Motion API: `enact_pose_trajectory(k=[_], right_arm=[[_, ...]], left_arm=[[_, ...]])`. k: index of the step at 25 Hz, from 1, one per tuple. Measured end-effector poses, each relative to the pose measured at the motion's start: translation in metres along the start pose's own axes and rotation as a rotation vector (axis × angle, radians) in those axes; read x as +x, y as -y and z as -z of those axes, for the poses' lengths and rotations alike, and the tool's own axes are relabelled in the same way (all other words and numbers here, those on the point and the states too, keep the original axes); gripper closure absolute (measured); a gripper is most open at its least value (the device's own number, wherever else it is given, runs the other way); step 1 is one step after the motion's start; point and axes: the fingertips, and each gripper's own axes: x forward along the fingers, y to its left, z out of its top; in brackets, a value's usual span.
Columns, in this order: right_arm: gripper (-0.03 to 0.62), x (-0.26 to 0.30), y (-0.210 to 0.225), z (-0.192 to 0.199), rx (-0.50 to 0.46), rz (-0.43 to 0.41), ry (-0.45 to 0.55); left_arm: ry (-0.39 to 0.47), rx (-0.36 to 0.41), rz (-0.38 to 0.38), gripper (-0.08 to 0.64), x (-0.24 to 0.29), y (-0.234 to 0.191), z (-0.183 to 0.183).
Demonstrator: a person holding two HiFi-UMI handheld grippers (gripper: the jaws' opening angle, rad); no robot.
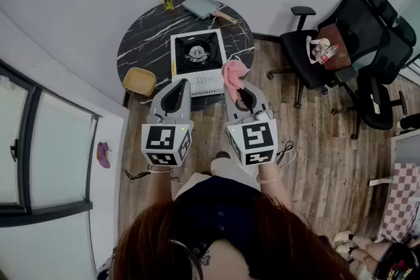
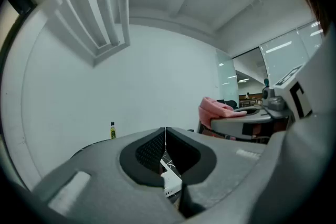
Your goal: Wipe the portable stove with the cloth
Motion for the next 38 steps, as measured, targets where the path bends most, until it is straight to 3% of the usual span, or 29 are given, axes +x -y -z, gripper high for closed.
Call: enact_pose_trajectory(k=[6,25,38], right_arm=[[0.56,0.011,0.018,0.006,0.025,-0.004,-0.011],[0.558,0.051,0.035,0.022,0.045,-0.201,-0.041],[0.557,0.093,0.04,0.025,0.059,-0.2,-0.06]], left_arm=[[-0.004,-0.005,-0.012,0.546,0.021,0.001,0.002],[-0.048,-0.03,-0.096,0.546,0.062,-0.009,0.017],[-0.069,-0.05,-0.112,0.546,0.087,-0.045,0.028]])
